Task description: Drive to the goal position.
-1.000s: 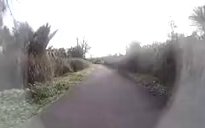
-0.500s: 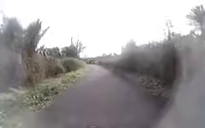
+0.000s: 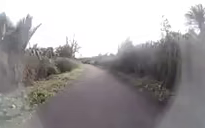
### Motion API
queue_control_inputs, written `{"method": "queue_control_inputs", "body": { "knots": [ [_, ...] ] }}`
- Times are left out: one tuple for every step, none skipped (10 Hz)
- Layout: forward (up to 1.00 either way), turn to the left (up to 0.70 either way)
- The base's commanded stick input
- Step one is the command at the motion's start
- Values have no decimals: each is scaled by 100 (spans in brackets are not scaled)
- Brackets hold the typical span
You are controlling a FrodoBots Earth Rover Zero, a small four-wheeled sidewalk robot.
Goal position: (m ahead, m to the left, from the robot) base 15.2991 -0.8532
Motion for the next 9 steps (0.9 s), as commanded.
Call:
{"method": "queue_control_inputs", "body": {
  "knots": [
    [70, 0],
    [70, 0],
    [70, 0],
    [70, 0],
    [70, 0],
    [70, 0],
    [70, 0],
    [70, 0],
    [70, 0]
  ]
}}
